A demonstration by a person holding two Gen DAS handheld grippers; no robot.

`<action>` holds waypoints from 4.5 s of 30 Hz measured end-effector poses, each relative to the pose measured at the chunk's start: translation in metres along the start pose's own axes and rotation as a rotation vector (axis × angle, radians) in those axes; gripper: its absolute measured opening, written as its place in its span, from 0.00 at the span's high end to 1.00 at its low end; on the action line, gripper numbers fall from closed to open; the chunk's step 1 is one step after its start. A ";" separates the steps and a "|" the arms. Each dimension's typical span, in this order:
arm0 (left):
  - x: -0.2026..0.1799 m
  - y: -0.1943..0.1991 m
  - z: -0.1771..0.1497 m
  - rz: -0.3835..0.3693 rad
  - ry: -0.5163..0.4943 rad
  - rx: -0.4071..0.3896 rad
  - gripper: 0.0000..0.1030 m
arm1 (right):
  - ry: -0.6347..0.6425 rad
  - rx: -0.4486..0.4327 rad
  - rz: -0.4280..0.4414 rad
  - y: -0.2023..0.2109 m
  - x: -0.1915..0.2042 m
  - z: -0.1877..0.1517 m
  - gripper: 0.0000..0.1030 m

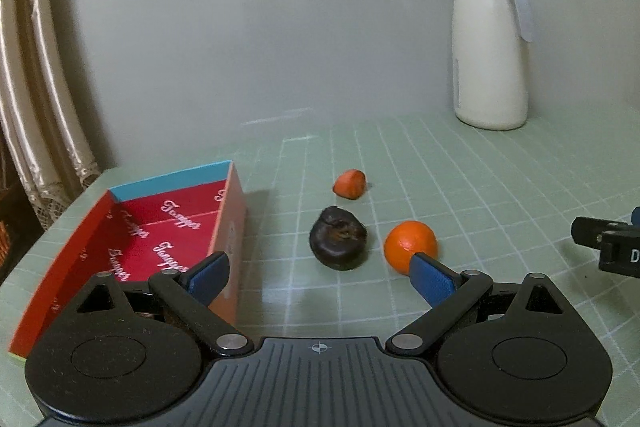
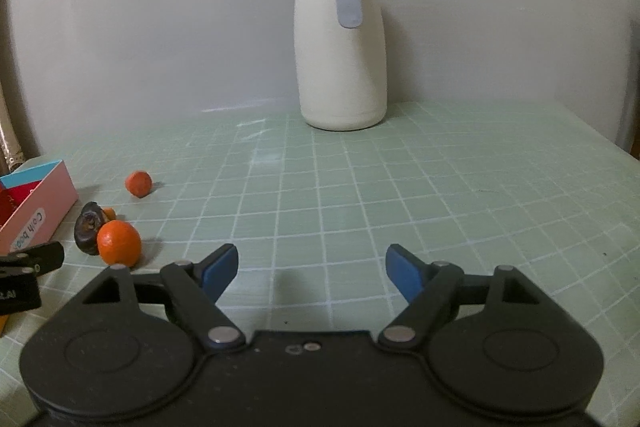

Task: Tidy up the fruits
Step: 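Lower the left gripper onto a tangerine and close on it, then carry the tangerine with the left gripper into the box and release, then move the open right gripper toward the dark brown fruit on the table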

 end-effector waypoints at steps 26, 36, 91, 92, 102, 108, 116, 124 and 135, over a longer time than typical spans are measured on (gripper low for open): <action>-0.054 -0.035 0.001 -0.125 0.009 0.025 0.23 | -0.049 -0.031 -0.019 0.006 -0.016 0.004 0.20; -0.067 -0.055 -0.011 -0.144 0.034 0.092 0.46 | -0.057 -0.029 -0.027 0.006 -0.021 0.003 0.20; 0.126 -0.001 -0.020 0.230 0.198 0.024 0.61 | 0.020 -0.035 0.035 0.009 0.012 -0.003 0.20; 0.130 -0.002 -0.025 0.237 0.206 0.036 0.61 | 0.025 -0.034 0.038 0.008 0.014 -0.004 0.20; 0.150 -0.004 -0.041 0.277 0.254 0.078 0.61 | 0.053 -0.032 0.046 0.006 0.022 -0.008 0.20; 0.150 -0.002 -0.043 0.265 0.275 0.090 0.54 | 0.065 -0.037 0.054 0.007 0.026 -0.009 0.20; 0.154 0.007 -0.039 0.279 0.290 0.054 0.22 | 0.073 -0.037 0.066 0.006 0.031 -0.009 0.20; 0.154 0.018 -0.034 0.283 0.282 0.020 0.08 | 0.075 -0.032 0.088 0.004 0.040 -0.011 0.19; 0.163 0.024 -0.037 0.295 0.281 0.016 0.06 | 0.075 -0.027 0.162 -0.006 0.071 -0.011 0.18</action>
Point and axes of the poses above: each gripper's, at about its wrist camera, not at the fingertips, and y roughly against the way its jaws point, x to its left, z to its top, the point moved 8 cm from there along -y, roughly the way its jaws point, and after that the axes turned 9 degrees about -x, right-handed, at the moved point
